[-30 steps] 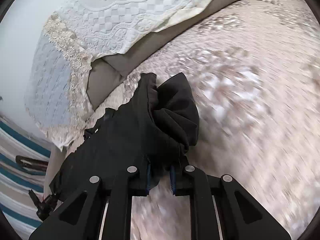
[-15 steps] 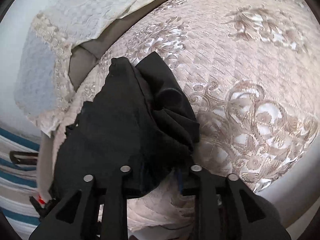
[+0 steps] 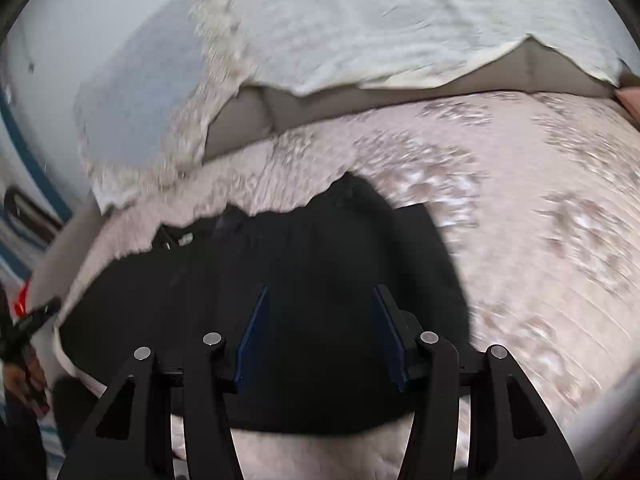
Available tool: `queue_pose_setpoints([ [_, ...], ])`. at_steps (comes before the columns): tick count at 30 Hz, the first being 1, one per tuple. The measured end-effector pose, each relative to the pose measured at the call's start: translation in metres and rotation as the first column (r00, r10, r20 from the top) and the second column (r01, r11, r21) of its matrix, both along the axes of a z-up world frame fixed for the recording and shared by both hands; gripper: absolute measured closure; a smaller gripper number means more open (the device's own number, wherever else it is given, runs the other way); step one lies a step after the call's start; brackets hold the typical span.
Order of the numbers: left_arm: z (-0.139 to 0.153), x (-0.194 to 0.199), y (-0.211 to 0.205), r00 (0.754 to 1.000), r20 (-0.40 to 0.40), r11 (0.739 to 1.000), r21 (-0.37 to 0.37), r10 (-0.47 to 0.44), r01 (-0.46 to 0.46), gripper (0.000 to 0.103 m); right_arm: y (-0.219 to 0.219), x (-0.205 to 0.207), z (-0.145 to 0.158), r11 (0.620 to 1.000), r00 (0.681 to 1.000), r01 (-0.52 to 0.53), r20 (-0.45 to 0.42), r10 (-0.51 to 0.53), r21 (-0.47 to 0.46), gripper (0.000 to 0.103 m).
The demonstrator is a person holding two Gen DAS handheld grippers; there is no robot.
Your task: Fold large clothes
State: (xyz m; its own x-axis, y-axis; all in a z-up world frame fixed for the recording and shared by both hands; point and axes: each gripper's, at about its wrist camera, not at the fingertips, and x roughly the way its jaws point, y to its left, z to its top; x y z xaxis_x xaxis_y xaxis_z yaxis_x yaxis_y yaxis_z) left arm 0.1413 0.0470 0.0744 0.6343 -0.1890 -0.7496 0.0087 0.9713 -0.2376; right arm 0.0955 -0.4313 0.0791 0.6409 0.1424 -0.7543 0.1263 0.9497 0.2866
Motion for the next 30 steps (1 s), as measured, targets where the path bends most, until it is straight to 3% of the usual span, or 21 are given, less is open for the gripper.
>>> queue_pose_setpoints([
  [3,-0.041,0.023,-0.006,0.999,-0.054,0.998,0.069,0.003,0.001,0.065,-0.009,0.029,-0.037,0.999,0.998,0.003,-0.056,-0.005,-0.038,0.051],
  [5,-0.059,0.033,-0.006,0.999,-0.043,0.995,0.101,0.003,0.001,0.068,-0.026,0.049,-0.060,0.997,0.994,0.041,-0.100,-0.048,-0.072,0.069],
  [9,-0.056,0.037,-0.003,1.000,-0.030,0.993,0.118,0.000,0.004,0.068,-0.043,0.055,-0.068,0.995,0.992,0.083,-0.088,-0.087,-0.052,0.070],
  [14,-0.029,0.021,-0.002,1.000,-0.009,0.996,0.089,0.009,-0.009,0.068,-0.032,0.039,-0.042,0.992,0.997,0.073,-0.030,-0.076,-0.101,0.068],
  [18,-0.029,0.038,0.000,0.999,0.018,0.994,0.102,0.031,-0.032,0.068,-0.043,0.056,-0.051,0.993,0.995,0.080,-0.051,-0.084,-0.086,0.068],
  [21,-0.056,0.049,0.014,0.997,-0.021,0.992,0.104,0.077,-0.074,0.072,-0.058,0.064,-0.073,0.992,0.992,0.110,-0.056,-0.114,-0.068,0.081],
  [23,-0.065,0.044,0.023,0.996,0.014,0.993,0.081,0.086,-0.087,0.086,-0.062,0.058,-0.076,0.989,0.990,0.137,-0.032,-0.139,-0.053,0.090],
  [26,-0.067,0.038,0.026,0.994,0.043,0.991,0.081,0.099,-0.102,0.089,-0.067,0.057,-0.078,0.988,0.987,0.154,-0.035,-0.155,-0.031,0.097],
  [30,-0.061,0.039,0.023,0.996,0.025,0.990,0.106,0.088,-0.090,0.089,-0.066,0.057,-0.073,0.985,0.984,0.169,-0.046,-0.171,-0.037,0.095],
])
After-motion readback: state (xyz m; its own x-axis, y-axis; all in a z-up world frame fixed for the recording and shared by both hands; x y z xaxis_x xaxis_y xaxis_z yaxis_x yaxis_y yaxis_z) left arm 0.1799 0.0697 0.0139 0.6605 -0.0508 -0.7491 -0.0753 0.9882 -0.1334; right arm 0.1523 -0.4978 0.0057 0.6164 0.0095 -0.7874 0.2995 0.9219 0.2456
